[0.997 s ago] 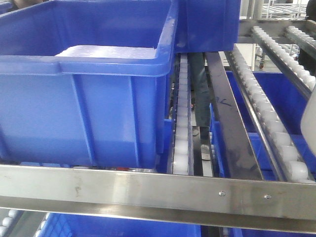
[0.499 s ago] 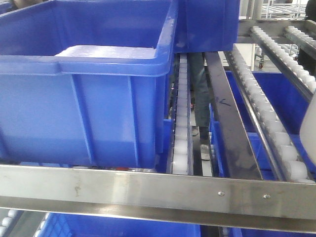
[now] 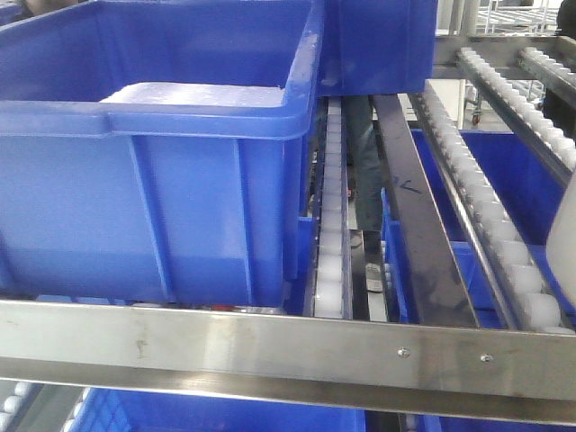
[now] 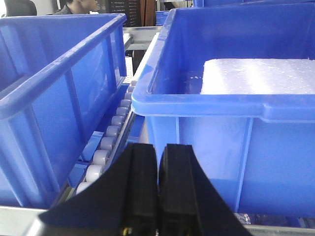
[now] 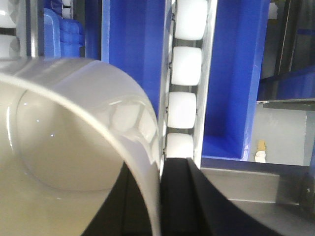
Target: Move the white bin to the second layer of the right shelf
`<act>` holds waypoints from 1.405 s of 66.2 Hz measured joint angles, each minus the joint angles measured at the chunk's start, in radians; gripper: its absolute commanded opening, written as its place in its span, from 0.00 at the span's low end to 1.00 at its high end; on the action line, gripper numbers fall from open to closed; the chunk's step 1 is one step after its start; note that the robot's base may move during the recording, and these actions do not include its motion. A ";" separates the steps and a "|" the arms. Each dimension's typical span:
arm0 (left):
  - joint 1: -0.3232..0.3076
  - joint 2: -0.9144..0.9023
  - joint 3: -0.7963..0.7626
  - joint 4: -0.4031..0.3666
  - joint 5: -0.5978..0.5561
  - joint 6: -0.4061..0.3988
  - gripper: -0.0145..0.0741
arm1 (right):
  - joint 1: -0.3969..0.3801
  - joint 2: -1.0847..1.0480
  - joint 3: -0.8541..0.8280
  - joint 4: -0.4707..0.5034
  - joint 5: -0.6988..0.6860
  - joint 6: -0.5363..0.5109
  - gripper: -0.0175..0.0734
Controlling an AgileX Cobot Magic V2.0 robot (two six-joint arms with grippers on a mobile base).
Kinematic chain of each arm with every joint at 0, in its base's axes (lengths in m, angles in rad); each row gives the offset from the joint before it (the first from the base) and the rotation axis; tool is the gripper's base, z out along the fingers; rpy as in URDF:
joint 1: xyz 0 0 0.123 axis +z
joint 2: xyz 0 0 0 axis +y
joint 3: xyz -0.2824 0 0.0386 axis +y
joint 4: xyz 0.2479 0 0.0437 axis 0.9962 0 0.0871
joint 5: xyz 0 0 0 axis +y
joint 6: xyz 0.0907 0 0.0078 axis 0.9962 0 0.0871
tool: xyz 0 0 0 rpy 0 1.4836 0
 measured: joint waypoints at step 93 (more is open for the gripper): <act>0.000 0.000 0.000 0.000 0.000 0.000 0.26 | 0.000 -0.273 -0.004 0.078 0.194 0.049 0.62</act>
